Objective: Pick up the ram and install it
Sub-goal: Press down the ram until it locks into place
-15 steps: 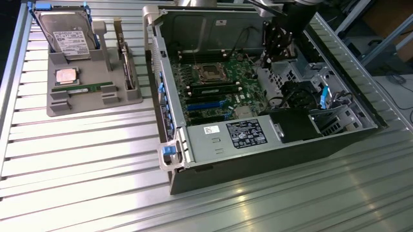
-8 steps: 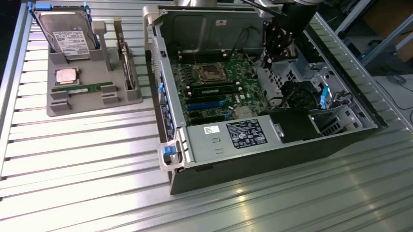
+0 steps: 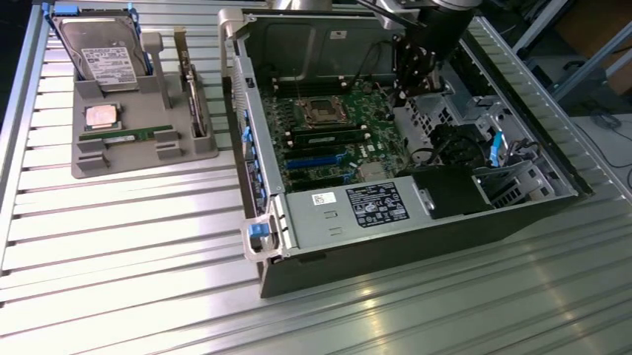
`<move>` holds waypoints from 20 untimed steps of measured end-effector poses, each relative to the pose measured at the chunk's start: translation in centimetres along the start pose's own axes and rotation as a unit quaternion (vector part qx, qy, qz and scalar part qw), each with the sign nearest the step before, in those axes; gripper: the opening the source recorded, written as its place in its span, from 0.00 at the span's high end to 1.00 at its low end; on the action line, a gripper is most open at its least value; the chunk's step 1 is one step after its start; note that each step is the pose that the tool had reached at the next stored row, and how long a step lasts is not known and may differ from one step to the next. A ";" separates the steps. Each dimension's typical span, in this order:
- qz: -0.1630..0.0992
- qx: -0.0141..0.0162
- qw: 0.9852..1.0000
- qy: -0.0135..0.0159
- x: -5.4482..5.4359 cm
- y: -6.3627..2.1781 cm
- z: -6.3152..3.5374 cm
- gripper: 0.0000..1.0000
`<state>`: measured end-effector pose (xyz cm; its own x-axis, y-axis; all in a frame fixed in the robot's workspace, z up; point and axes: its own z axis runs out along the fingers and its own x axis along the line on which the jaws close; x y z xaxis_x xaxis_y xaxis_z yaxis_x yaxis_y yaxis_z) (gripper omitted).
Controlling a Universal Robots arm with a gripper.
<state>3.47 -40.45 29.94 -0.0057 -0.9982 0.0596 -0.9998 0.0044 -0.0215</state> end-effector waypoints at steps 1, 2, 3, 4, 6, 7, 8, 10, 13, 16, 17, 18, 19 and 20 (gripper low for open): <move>0.000 0.000 1.000 0.000 0.0 0.11 0.07 0.89; 0.000 0.000 1.000 0.000 0.0 0.17 0.11 0.89; 0.000 0.000 1.000 0.001 0.0 0.31 0.19 0.89; 0.000 0.000 1.000 0.001 0.0 0.52 0.30 0.89; 0.000 0.000 1.000 0.001 0.0 1.00 0.65 0.89; 0.000 0.000 1.000 0.001 0.0 1.18 0.82 0.89; 0.000 0.000 1.000 0.001 -0.1 1.28 0.96 0.89; 0.000 0.000 1.000 0.001 -0.1 1.54 1.19 0.89; 0.000 0.000 1.000 0.001 -0.1 2.05 1.66 0.89; 0.000 0.000 1.000 0.001 -0.1 2.40 1.98 0.89; 0.000 0.000 1.000 0.001 -0.1 2.49 2.06 0.89; 0.000 0.000 1.000 0.001 -0.1 2.65 2.21 0.89; 0.000 0.000 1.000 0.001 -0.1 2.80 2.34 0.89; 0.000 0.000 1.000 0.001 -0.1 2.95 2.49 0.89</move>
<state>0.57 -40.45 27.39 -0.0062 -0.9981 0.0621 -0.9998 0.0049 -0.0215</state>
